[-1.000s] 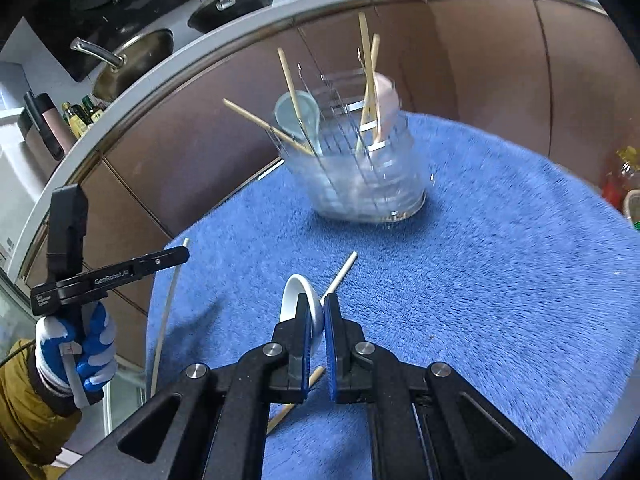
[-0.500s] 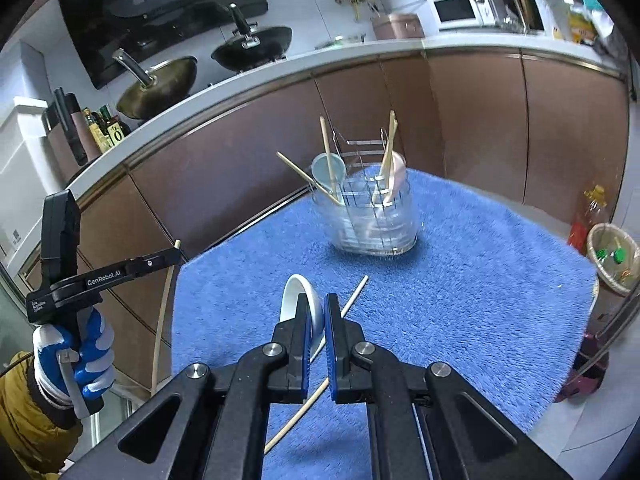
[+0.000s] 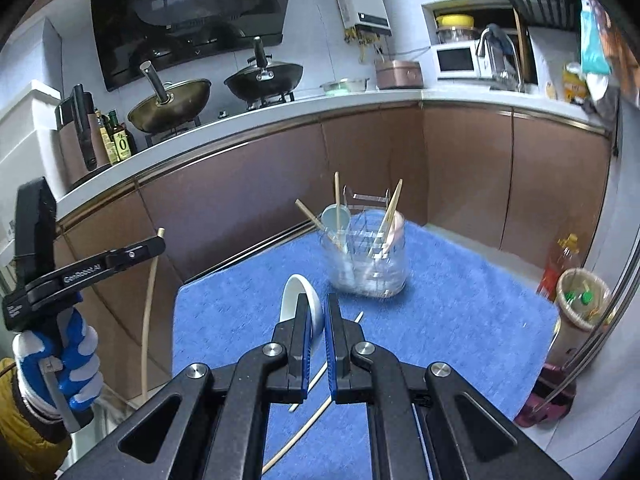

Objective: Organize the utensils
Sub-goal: 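Lift the spoon and chopstick and carry both tools to the holder, then lower the white spoon and the chopstick into the holder with both tools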

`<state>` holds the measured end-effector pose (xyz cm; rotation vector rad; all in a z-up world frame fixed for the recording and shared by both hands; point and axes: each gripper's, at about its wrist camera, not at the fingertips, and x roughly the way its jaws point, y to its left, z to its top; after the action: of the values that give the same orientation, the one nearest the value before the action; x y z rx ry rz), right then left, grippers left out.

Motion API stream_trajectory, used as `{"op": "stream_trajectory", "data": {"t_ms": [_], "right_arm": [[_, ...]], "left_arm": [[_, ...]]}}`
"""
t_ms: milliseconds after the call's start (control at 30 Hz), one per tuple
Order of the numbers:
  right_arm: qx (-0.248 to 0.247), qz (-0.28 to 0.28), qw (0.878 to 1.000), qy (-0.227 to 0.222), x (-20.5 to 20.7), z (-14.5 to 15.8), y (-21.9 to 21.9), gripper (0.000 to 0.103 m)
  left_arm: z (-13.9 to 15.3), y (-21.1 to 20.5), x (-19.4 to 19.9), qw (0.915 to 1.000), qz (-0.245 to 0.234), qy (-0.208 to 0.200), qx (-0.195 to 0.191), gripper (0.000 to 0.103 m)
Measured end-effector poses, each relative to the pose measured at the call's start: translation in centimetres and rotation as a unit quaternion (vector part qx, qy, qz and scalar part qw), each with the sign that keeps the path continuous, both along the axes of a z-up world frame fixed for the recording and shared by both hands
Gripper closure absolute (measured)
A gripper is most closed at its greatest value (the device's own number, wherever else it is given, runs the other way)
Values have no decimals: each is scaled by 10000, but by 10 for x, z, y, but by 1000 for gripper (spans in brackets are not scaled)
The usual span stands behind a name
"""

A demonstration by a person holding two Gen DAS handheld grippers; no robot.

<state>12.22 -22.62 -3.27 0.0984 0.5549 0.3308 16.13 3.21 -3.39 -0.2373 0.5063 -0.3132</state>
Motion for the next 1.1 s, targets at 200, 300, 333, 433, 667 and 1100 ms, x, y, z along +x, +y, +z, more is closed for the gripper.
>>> {"op": "stream_trajectory", "data": {"t_ms": [200,300,333,433,667,1100], "right_arm": [[-118,-303,9988,-354,32,19,-6,97],[-104,-448,9973,-577,55,30,-10,97],[-99,-480,9967,-640,63,32,-10,97],[-124,-552,9950,-827,91,37,-10,97],[-363,-794,9897,-1133,163,25,-6,97],[-768,-923,9864,-1122,225,-45,-3,92]], "left_arm": [[29,-14,34,9993,24,-370,-111,98],[45,-26,59,9981,30,-570,-241,98],[50,-31,70,9975,42,-650,-268,98],[61,-45,101,9957,114,-859,-340,98],[66,-78,169,9863,551,-1469,-504,98],[-26,-116,245,9782,1184,-1642,-461,97]]}}
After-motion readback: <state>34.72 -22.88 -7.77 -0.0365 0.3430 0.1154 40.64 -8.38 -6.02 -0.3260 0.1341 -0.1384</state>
